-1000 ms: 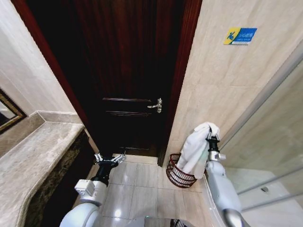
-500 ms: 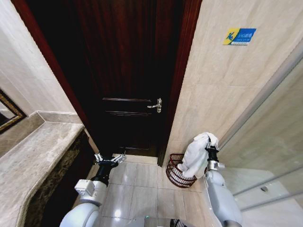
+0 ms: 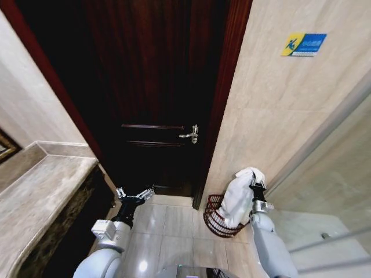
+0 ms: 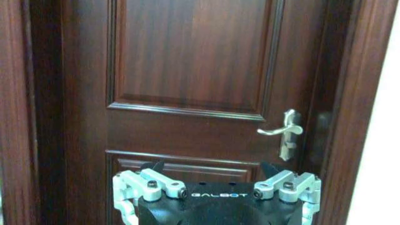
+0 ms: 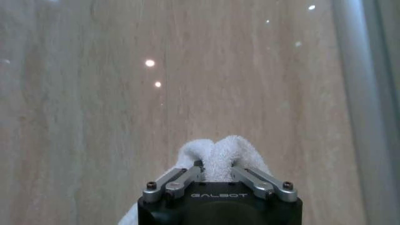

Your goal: Discard the used towel into the hamper.

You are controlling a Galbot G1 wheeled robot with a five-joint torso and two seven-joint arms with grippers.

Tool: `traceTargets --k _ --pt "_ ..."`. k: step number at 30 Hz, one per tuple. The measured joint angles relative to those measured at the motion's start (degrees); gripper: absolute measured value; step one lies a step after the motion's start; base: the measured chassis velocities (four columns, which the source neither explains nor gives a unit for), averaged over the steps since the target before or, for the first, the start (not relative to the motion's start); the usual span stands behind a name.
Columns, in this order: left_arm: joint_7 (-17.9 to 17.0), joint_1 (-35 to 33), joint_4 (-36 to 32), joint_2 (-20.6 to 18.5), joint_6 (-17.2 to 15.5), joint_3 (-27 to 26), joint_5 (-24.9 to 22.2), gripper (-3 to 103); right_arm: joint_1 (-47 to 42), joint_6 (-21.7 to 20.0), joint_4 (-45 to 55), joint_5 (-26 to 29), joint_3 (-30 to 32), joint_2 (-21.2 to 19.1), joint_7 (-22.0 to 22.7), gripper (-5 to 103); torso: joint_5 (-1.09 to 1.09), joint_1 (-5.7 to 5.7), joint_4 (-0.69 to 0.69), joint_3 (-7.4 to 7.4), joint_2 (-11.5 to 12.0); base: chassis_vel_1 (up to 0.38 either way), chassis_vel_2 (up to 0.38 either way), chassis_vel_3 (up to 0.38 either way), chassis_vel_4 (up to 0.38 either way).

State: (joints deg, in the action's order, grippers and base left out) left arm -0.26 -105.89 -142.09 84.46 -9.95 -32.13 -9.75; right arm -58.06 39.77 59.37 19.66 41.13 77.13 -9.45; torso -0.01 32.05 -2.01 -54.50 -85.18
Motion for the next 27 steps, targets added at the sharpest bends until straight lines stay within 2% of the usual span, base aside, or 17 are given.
traceTargets --k 2,3,5,6,7,8,11,15,18,21,23,25,27 --pt "0.00 0.00 0.00 0.00 0.00 0.00 0.00 100 -1.14 0.32 1.27 -0.23 0.35 0.32 0.44 9 0.02 0.00 -0.02 0.00 0.00 -0.150 0.138 0.155 -0.146" --pt "0.00 0.00 0.00 0.00 0.00 0.00 0.00 100 -3.49 -0.47 4.78 -1.74 0.79 0.96 2.59 9 0.04 0.00 -0.01 0.00 0.00 -0.146 0.138 0.110 -0.125" --pt "0.00 0.00 0.00 0.00 0.00 0.00 0.00 100 -9.21 -5.57 14.03 -3.15 1.17 2.30 7.15 9 0.00 0.03 -0.07 0.00 0.01 -0.091 0.062 0.080 -0.064" --pt "0.00 0.00 0.00 0.00 0.00 0.00 0.00 100 -9.21 -5.57 14.03 -3.15 1.17 2.30 7.15 9 0.00 0.03 -0.07 0.00 0.01 -0.091 0.033 0.051 -0.064" --pt "0.00 0.00 0.00 0.01 0.00 0.00 0.00 100 -11.59 -7.14 17.02 -3.12 1.17 2.82 8.57 9 -0.05 0.02 -0.06 0.01 0.00 -0.058 0.033 0.051 0.013" --pt "0.00 0.00 0.00 -0.02 0.00 0.00 0.00 100 -15.60 -8.79 20.83 -2.73 1.06 3.88 9.98 9 -0.01 -0.05 0.07 0.01 -0.01 0.000 0.000 0.000 0.000" --pt "0.00 -0.01 0.00 0.00 0.00 0.00 0.00 100 -17.03 -8.64 21.25 -2.44 1.09 4.36 9.81 9 0.05 -0.09 0.04 0.02 -0.02 0.015 -0.015 -0.045 0.009" --pt "0.00 -0.02 0.00 0.00 0.00 0.00 0.00 100 -15.07 -8.32 18.87 -1.78 1.19 3.79 8.95 9 0.00 -0.10 -0.05 0.03 -0.04 0.043 -0.039 -0.032 0.035" --pt "0.00 -0.02 0.00 0.00 0.00 0.00 0.00 100 -14.20 -8.80 17.91 -1.39 1.23 3.52 8.50 9 0.03 -0.09 -0.04 0.03 -0.03 0.000 0.000 0.000 0.000" --pt "0.00 -0.01 0.00 0.00 0.00 0.00 0.00 100 -12.92 -12.69 16.26 0.31 1.19 2.43 6.97 9 0.01 -0.03 0.00 0.01 -0.03 0.000 0.000 0.000 0.000" --pt "0.00 -0.01 0.00 0.00 0.00 0.00 0.00 100 -12.74 -13.52 15.98 0.47 1.16 2.24 6.79 9 0.01 -0.03 0.01 0.01 -0.02 0.000 0.000 0.000 0.000" --pt "0.00 0.00 0.00 0.00 0.00 0.00 0.00 100 -10.65 -16.80 13.04 0.54 1.10 1.60 6.11 9 0.02 -0.03 0.00 0.01 -0.02 0.000 0.000 0.000 0.000" --pt "0.00 -0.01 0.00 0.00 0.00 0.00 0.00 100 -9.92 -17.45 12.00 0.30 1.11 1.50 6.04 9 0.02 -0.03 -0.01 0.01 -0.02 0.000 0.000 0.000 0.000"
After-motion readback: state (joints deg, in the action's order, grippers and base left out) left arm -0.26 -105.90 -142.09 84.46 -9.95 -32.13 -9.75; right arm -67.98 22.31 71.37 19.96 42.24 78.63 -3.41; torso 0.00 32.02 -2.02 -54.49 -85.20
